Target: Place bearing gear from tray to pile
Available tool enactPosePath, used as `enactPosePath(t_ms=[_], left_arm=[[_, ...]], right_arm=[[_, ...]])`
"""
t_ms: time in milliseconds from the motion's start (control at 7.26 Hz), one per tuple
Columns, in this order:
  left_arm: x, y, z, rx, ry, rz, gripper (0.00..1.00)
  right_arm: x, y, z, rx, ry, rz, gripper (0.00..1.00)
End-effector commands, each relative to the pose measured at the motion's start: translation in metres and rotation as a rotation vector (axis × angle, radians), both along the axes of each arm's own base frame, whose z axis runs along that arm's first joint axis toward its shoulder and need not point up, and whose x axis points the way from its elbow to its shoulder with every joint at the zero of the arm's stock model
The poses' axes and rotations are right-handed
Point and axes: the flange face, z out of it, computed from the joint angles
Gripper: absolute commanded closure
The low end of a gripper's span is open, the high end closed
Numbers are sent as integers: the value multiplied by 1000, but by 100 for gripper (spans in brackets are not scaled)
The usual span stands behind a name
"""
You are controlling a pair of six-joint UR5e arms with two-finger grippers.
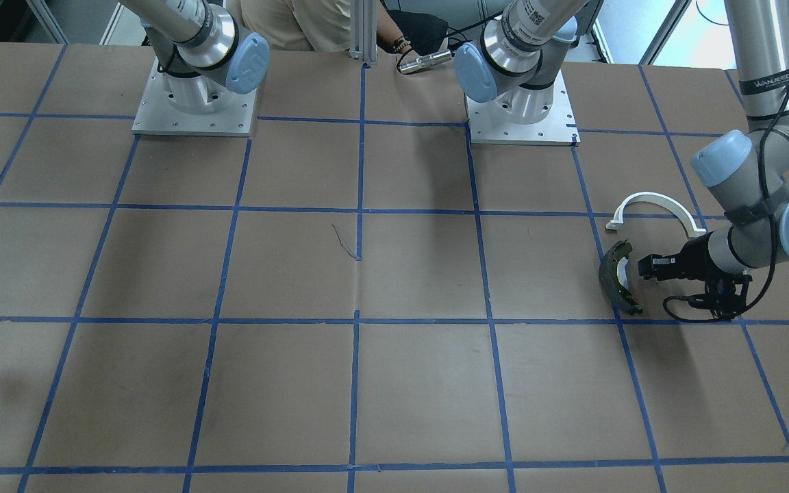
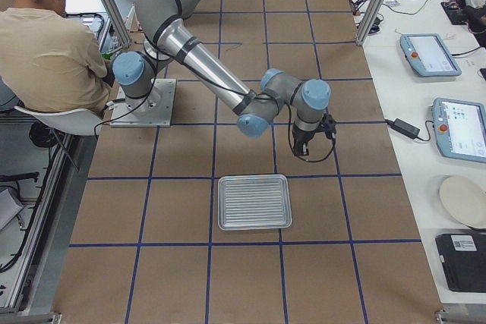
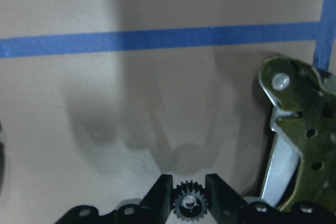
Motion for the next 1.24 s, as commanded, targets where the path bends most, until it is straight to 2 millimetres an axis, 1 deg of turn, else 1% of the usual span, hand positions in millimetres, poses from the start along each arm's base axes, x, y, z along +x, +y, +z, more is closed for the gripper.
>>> enactPosePath(t_ms=[0,138,276,413,551,689,827,964,1102], left_arm=[[5,0,6,-19,-12,9,0],[5,0,6,-22,-13,9,0],[5,-4,16,-40,-23,10,0],[-2,-9,33,-60,-43,-5,0],[-4,-15,60,-84,-59,-14,0],[-10,-25,92,-84,-58,-25,0],[-21,-35,126,-85,-56,-47,0],[-39,-44,155,-93,-70,-36,0],[-66,-50,177,-116,-85,-58,0]], right_arm=[[201,-16,13,18,-8,6,100],[302,-7,6,24,-22,-18,100],[399,13,-1,28,-52,-54,100],[471,39,-10,53,-102,-96,100],[525,64,-14,41,-117,-135,100],[567,93,-29,38,-116,-153,100],[591,117,-46,28,-122,-177,100],[598,137,-69,28,-120,-192,100],[605,157,-87,12,-130,-188,100]])
